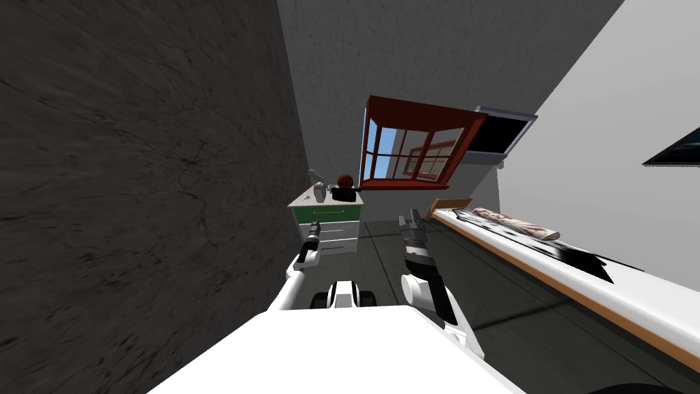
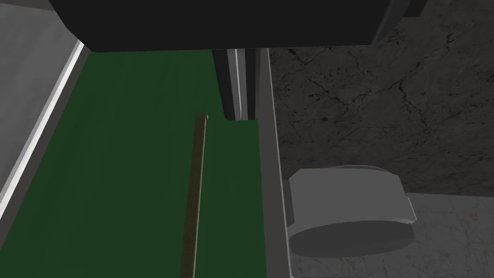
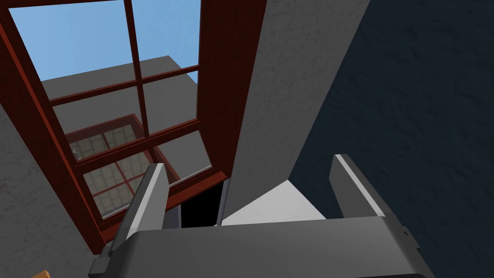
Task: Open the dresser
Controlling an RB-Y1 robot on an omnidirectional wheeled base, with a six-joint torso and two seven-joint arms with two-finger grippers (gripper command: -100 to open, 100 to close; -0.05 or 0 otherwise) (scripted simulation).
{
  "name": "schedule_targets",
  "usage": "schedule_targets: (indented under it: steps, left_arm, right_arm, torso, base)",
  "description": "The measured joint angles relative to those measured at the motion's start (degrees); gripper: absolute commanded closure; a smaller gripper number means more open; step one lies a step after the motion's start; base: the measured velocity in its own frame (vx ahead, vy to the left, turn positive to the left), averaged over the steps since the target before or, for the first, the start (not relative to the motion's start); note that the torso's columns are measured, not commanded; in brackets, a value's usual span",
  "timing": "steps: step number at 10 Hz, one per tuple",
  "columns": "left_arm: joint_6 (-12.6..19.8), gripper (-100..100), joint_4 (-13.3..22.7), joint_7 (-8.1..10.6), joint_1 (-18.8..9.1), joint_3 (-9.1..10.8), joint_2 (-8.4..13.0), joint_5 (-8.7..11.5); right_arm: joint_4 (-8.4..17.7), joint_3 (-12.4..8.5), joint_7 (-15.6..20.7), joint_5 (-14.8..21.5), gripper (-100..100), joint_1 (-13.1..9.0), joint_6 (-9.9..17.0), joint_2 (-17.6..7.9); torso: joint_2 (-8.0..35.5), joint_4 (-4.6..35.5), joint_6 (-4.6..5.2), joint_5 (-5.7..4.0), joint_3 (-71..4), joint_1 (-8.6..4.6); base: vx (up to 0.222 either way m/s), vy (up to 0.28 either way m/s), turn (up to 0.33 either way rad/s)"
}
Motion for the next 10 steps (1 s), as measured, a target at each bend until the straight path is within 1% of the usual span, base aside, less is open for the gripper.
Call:
schedule_targets:
  steps: [1, 2, 3, 4, 6, 7, 9, 10]
  left_arm:
    - [0.06, -100, 0.03, -0.02, -0.06, 0.03, 1.05, 0.0]
    - [-0.04, -100, 0.84, 0.04, -0.66, 0.19, 2.63, 0.08]
    - [-0.17, -100, 0.74, 0.16, -0.31, 0.09, 4.03, 0.06]
    - [0.11, -100, -0.38, 0.16, 0.59, -0.08, 5.09, -0.01]
    - [0.12, -100, -0.02, 0.14, 0.55, -0.02, 7.34, -0.01]
    - [0.1, -100, 0.01, 0.28, 0.77, -0.04, 8.51, 0.02]
    - [-0.77, -100, 1.45, 0.62, 0.69, 0.15, 8.15, 0.17]
    - [-0.97, -100, 1.5, 0.74, 1.09, 0.19, 8.64, 0.21]
  right_arm:
    - [-0.01, 0.0, 0.0, 0.0, 0, 0.01, 0.0, 0.0]
    - [-0.01, 0.0, 0.0, 0.0, 0, 0.02, -0.01, 0.0]
    - [-0.01, 0.0, 0.0, 0.0, 0, 0.02, -0.01, 0.0]
    - [-0.01, 0.0, 0.0, 0.0, 0, 0.02, -0.01, 0.0]
    - [-0.01, 0.0, 0.0, 0.0, 0, 0.02, -0.01, 0.0]
    - [-0.01, 0.0, 0.0, 0.0, 0, 0.02, -0.01, 0.0]
    - [-0.01, -0.01, 0.0, 0.0, 0, 0.04, -0.01, -0.01]
    - [-0.01, -0.02, 0.0, 0.0, 0, 0.04, -0.01, -0.01]
  torso:
    - [-0.15, -0.06, 0.02, -0.04, -0.12, -0.1]
    - [-0.03, -0.03, 0.03, -0.04, -0.05, -0.1]
    - [0.18, 0.02, 0.03, -0.03, 0.08, -0.06]
    - [0.35, 0.08, 0.04, -0.02, 0.19, -0.05]
    - [0.42, 0.1, 0.04, -0.02, 0.24, -0.04]
    - [0.4, 0.09, 0.04, -0.02, 0.22, -0.03]
    - [0.11, 0.0, 0.03, 0.02, 0.03, 0.08]
    - [0.23, 0.04, 0.02, 0.02, 0.11, 0.1]
  base:
    - [0.006, 0.008, -0.006]
    - [0.026, 0.012, -0.004]
    - [0.037, 0.012, -0.001]
    - [0.04, 0.01, -0.001]
    - [0.045, 0.017, -0.008]
    - [0.13, 0.056, -0.018]
    - [0.164, 0.092, -0.024]
    - [0.159, 0.123, -0.015]
